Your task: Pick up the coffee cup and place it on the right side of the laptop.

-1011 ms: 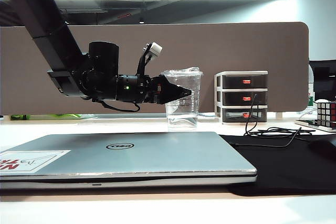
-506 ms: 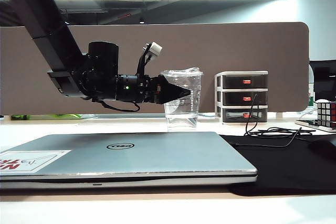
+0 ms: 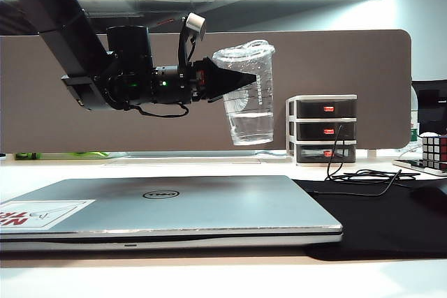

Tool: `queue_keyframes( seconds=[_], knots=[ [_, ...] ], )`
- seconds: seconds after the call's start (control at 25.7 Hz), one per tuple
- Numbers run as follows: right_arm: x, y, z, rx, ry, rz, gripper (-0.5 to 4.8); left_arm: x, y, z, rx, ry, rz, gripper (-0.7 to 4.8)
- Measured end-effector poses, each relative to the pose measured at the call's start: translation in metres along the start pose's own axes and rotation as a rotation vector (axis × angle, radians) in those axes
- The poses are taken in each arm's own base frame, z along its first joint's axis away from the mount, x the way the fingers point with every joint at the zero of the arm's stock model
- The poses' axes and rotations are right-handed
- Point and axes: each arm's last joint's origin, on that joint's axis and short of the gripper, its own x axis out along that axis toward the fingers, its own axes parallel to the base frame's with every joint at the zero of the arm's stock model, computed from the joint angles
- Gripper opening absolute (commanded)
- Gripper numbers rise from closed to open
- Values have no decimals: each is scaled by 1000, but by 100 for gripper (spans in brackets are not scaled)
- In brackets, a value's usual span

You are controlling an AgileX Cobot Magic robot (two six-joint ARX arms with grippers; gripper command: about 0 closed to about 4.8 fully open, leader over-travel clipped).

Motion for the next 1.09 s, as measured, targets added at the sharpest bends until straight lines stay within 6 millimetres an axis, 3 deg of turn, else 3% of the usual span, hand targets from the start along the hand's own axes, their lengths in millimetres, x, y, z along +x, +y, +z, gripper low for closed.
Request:
queue_keyframes(
  seconds=[0.23, 0.51, 0.74, 1.09],
  knots=[
    [0, 0, 0, 0, 0, 0, -1, 24, -14, 6, -29, -11, -94, 263],
    [0, 0, 0, 0, 0, 0, -1, 32, -20, 5, -56, -10, -136, 264],
    [0, 0, 0, 0, 0, 0, -1, 50, -34, 3, -51, -10, -223, 265],
    [0, 0, 0, 0, 0, 1, -1, 91, -65, 1, -27, -27, -317, 268]
  ],
)
